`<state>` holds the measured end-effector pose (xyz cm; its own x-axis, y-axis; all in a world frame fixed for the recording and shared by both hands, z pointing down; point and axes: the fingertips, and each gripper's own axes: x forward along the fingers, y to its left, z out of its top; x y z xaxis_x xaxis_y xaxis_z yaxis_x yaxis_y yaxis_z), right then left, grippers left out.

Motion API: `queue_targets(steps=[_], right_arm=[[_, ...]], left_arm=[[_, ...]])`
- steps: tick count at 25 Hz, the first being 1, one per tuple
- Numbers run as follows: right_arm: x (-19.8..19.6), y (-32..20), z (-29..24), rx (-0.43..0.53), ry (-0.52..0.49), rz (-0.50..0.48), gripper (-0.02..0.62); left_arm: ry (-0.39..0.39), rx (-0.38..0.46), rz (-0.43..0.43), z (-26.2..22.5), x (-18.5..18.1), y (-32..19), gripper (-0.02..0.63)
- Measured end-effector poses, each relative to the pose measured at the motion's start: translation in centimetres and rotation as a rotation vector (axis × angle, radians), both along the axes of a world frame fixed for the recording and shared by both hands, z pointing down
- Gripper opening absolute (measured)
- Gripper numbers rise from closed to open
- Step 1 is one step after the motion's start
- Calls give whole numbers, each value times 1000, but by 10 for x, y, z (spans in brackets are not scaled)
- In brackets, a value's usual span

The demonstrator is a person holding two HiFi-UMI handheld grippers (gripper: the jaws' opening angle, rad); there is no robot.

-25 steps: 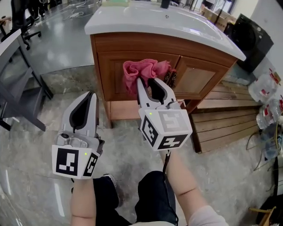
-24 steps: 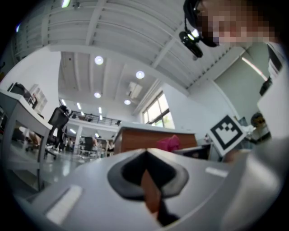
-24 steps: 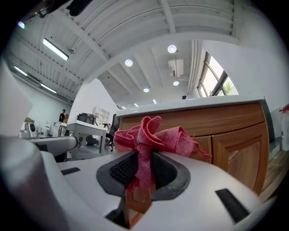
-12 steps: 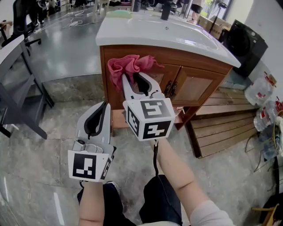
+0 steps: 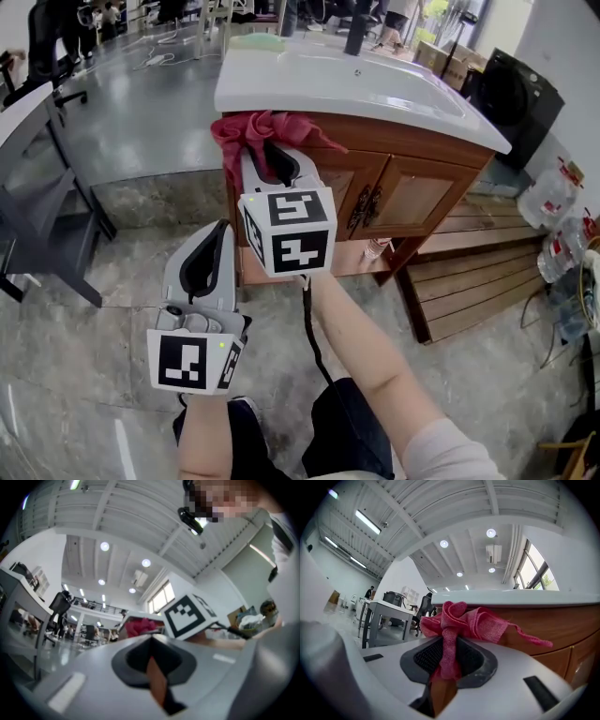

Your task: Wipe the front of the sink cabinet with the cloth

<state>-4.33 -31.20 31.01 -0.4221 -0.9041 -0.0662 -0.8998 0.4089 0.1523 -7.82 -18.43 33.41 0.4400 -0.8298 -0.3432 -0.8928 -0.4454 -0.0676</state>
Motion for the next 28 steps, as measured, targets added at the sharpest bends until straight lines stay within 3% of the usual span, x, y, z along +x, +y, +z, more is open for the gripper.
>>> queue_targets(steps=[8, 28], right_arm=[[28, -2, 2, 0, -22, 21, 81], [179, -10, 11, -25, -25, 254, 81]], left_arm=[[5, -1, 9, -1, 4, -2, 6], [45, 3, 67, -7, 32, 0, 6]])
